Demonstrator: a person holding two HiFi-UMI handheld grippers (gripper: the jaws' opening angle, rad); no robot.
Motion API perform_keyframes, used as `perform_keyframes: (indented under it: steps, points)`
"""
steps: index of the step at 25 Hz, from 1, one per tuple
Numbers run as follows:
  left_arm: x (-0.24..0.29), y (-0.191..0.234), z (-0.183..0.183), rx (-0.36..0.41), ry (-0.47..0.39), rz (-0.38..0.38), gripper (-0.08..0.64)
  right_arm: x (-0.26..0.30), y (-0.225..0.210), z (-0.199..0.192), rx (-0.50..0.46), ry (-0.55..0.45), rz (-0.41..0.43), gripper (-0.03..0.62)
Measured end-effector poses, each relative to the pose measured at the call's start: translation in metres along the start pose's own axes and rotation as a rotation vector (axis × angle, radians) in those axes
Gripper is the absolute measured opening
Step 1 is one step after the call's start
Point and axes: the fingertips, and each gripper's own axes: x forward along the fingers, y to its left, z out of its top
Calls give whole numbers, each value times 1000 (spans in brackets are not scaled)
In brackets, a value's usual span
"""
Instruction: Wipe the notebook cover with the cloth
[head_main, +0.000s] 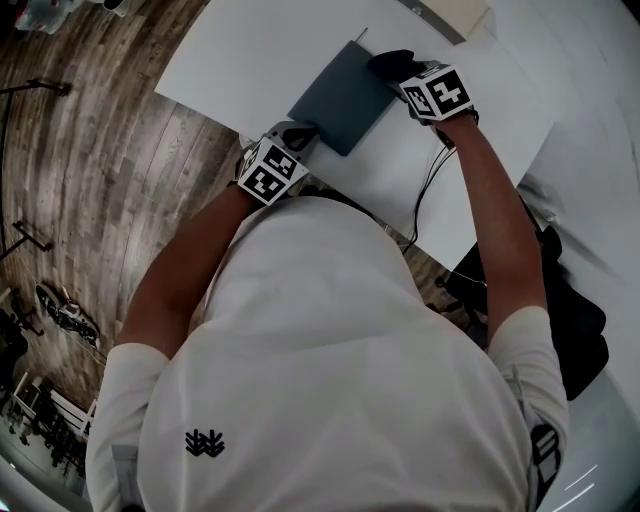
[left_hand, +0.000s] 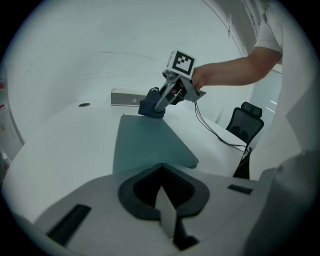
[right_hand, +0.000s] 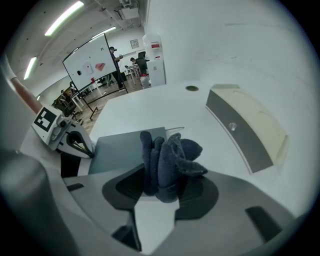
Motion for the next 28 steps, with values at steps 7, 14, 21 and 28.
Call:
perform_keyframes:
  steps: [7, 14, 21, 28]
  points:
    - [0, 1, -1, 10, 1, -2, 6, 4, 95, 8, -105, -3, 160, 167]
    - [-1, 0, 0, 17, -1, 3, 6, 21, 159, 13, -75, 4, 322, 167]
    - [-1, 0, 0, 25, -3, 7, 6, 35, 154, 9, -18, 20, 359, 167]
    - [0, 0, 0, 25, -3, 4, 6, 33, 108, 13, 16, 11, 291, 167]
